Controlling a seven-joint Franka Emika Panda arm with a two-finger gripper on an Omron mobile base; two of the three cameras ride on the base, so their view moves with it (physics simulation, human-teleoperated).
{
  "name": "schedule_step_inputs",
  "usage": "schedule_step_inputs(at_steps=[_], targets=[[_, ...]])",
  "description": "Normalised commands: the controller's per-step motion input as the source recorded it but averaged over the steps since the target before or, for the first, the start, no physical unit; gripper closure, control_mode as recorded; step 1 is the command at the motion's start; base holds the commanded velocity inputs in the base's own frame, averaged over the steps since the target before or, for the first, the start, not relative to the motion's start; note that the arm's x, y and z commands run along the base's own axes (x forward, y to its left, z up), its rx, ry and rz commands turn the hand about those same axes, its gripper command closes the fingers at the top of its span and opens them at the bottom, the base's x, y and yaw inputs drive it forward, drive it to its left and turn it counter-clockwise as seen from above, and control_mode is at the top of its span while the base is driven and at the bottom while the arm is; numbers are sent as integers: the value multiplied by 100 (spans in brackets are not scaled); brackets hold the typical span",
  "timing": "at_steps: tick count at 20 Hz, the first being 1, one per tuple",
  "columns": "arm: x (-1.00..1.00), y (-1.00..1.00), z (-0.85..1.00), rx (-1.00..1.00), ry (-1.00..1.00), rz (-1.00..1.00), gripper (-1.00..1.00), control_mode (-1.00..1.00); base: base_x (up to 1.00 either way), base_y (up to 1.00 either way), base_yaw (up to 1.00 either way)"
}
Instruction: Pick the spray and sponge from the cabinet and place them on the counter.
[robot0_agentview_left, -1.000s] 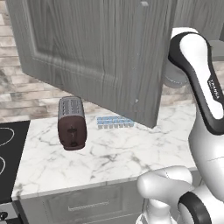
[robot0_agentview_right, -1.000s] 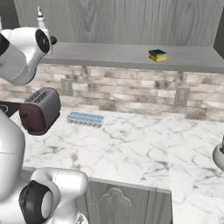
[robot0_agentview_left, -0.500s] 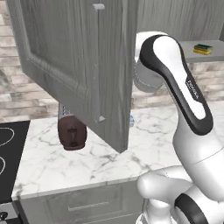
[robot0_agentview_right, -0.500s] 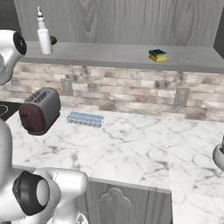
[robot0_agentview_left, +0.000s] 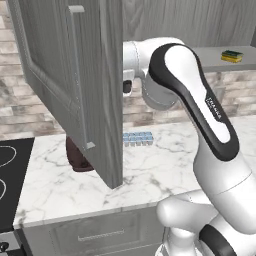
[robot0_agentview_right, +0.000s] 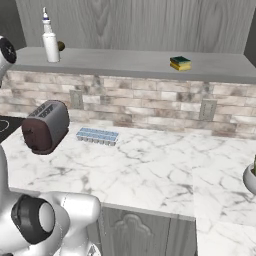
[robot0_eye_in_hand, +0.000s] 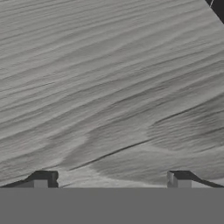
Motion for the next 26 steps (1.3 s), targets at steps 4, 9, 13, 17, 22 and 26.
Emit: schedule_step_inputs(at_steps=[4, 9, 13, 17, 22, 26], targets=[[-35, -44, -2, 0, -5, 0, -100, -100, 0, 0, 0], [-31, -70, -6, 0, -5, 0, -100, -100, 0, 0, 0], [-34, -68, -3, 0, -3, 0, -100, -100, 0, 0, 0], [-61, -57, -11, 0, -6, -1, -100, -100, 0, 0, 0], [-73, -48, -4, 1, -13, -5, -100, -100, 0, 0, 0], [-45, -31, 0, -5, -25, -5, -100, -100, 0, 0, 0]])
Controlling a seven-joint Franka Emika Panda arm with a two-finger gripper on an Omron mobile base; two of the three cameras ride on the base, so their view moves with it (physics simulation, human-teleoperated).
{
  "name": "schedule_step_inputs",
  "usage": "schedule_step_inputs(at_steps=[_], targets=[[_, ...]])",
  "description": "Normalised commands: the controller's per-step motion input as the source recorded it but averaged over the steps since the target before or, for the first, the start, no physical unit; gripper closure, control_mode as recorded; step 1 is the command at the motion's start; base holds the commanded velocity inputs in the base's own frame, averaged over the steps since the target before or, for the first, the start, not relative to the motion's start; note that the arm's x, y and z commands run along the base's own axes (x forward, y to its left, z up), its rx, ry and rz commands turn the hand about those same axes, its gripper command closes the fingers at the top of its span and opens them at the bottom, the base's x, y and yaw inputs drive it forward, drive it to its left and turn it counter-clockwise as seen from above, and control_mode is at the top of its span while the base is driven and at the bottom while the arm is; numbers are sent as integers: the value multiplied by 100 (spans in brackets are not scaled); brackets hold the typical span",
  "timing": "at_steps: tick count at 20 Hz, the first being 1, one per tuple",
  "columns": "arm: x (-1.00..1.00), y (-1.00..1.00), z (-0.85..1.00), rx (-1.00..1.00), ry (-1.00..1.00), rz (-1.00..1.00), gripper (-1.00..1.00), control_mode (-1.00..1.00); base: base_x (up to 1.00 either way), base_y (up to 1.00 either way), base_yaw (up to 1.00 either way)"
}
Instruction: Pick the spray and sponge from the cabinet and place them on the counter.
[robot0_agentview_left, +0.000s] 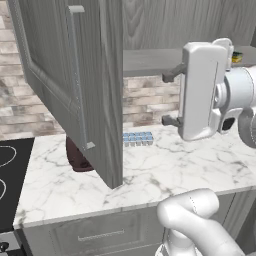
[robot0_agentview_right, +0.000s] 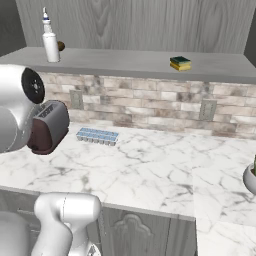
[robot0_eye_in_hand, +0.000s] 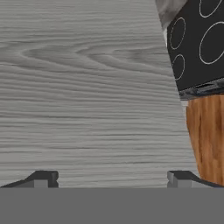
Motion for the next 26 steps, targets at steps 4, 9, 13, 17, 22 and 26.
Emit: schedule_step_inputs(at_steps=[4, 9, 13, 17, 22, 26], targets=[[-9, -14, 0, -16, -28, -7, -100, -100, 0, 0, 0], [3, -10, 0, -17, -26, -10, -100, -100, 0, 0, 0], [1, -14, -4, -10, -25, -9, -100, -100, 0, 0, 0], [0, -5, -27, -5, -32, -4, -100, -100, 0, 0, 0], [-3, -8, -26, 0, -34, -1, -100, -100, 0, 0, 0], [-2, -27, 6, -2, -30, -9, -100, -100, 0, 0, 0]])
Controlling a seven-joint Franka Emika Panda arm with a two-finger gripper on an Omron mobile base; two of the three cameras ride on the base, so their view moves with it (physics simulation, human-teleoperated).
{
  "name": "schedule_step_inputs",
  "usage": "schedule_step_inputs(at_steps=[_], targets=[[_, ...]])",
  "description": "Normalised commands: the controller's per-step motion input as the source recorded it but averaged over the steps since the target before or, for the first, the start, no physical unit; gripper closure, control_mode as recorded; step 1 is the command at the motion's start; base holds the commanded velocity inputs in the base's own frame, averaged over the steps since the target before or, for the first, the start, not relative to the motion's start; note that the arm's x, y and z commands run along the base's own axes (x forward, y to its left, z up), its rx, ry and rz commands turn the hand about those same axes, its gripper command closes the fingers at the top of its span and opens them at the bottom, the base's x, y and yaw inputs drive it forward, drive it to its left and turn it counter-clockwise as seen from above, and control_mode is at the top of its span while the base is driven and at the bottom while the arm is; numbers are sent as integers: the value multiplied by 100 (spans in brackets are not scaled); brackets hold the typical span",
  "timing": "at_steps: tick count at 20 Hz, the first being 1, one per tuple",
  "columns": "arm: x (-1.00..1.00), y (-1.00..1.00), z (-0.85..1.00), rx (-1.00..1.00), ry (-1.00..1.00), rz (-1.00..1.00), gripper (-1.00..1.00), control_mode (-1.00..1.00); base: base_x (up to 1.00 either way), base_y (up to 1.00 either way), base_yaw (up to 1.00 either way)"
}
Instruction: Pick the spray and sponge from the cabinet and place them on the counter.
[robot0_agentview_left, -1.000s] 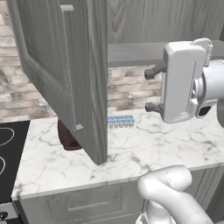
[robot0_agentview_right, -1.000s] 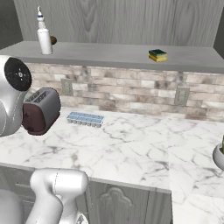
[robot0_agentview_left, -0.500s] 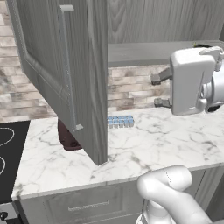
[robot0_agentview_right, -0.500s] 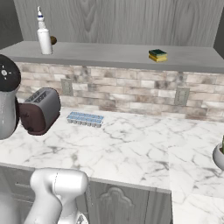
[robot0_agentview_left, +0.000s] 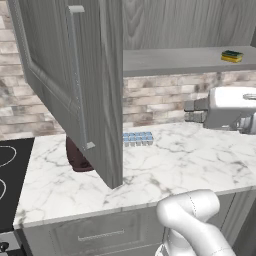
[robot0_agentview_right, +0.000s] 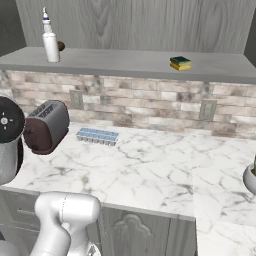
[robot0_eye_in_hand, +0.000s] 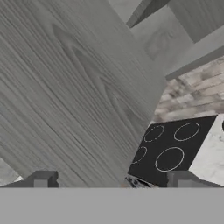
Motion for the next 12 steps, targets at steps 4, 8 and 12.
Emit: schedule_step_inputs(at_steps=[4, 8, 12], targets=[[-2, -20, 47, 0, -7, -13, -100, -100, 0, 0, 0], [0, 0, 34, -9, -7, -7, -100, -100, 0, 0, 0], [-4, 0, 7, -30, -24, -6, -100, -100, 0, 0, 0]])
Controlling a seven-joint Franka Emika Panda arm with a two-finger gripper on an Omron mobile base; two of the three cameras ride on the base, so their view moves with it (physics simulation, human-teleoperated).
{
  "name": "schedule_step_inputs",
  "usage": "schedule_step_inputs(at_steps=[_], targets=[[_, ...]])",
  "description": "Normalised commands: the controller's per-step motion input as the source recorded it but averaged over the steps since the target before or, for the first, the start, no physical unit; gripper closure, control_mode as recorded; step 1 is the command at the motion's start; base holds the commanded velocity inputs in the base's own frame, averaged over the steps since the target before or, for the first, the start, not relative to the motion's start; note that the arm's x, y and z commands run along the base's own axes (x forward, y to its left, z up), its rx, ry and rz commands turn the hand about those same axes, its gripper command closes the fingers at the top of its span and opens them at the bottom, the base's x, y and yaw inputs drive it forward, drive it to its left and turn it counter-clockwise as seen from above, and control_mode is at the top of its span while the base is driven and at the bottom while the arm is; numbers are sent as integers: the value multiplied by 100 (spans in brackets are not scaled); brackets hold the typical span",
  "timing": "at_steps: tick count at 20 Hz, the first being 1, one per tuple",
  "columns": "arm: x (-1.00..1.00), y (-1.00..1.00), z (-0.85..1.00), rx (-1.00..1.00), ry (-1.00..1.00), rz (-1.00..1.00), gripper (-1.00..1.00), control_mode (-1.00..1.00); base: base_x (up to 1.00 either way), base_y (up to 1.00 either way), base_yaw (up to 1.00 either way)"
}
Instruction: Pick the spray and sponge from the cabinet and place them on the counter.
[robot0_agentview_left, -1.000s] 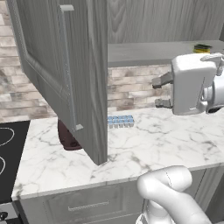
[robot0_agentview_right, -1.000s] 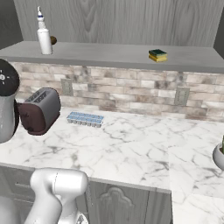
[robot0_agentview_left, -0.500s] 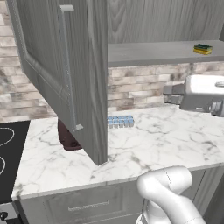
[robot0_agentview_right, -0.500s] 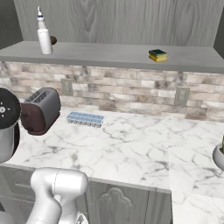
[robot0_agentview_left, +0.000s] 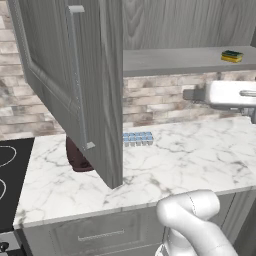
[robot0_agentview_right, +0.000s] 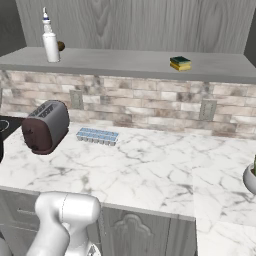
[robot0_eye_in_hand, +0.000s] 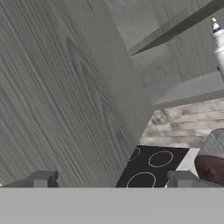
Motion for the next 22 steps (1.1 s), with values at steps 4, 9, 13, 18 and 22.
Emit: schedule_step_inputs(at_steps=[4, 9, 13, 18, 22], targets=[[-5, 0, 0, -35, -29, -5, -100, -100, 0, 0, 0], [-7, -2, 0, -27, -32, -5, -100, -100, 0, 0, 0], [-3, -23, -40, -3, -14, -10, -100, -100, 0, 0, 0], [0, -41, -52, 0, -2, -15, -100, -100, 0, 0, 0], [0, -11, 7, 0, -9, -16, -100, -100, 0, 0, 0]])
